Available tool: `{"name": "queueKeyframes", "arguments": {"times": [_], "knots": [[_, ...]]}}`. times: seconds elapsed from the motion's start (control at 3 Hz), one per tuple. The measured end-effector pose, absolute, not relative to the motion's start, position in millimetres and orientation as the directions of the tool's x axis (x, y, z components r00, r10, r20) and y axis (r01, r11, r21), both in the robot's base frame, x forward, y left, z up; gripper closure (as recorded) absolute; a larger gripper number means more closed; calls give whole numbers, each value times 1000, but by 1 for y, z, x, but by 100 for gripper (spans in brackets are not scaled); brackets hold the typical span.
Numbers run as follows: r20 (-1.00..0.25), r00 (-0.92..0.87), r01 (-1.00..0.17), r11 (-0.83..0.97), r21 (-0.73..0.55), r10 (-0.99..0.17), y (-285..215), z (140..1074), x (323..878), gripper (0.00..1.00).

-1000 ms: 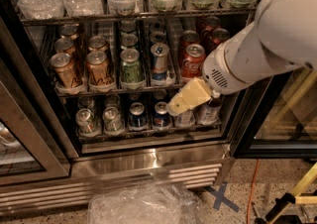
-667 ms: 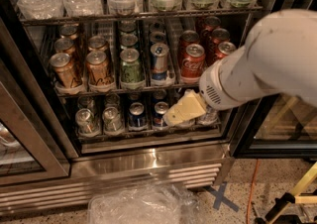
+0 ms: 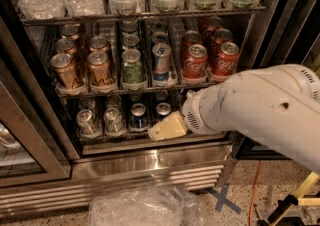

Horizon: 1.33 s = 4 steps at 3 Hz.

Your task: Pick redbull can from middle shelf of fridge

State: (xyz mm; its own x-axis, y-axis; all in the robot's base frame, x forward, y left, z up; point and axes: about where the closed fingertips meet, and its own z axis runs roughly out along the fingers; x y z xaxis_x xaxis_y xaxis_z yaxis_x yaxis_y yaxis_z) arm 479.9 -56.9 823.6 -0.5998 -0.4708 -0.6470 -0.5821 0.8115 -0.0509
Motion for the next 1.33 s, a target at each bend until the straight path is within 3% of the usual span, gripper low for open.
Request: {"name": "queueKeyframes", "arguments": {"times": [0.67, 1.33], "knots": [[-670, -588, -574, 817, -49, -453, -55, 827, 483, 0], [-795, -558, -422, 907, 23, -240, -64, 841, 493, 0]]}}
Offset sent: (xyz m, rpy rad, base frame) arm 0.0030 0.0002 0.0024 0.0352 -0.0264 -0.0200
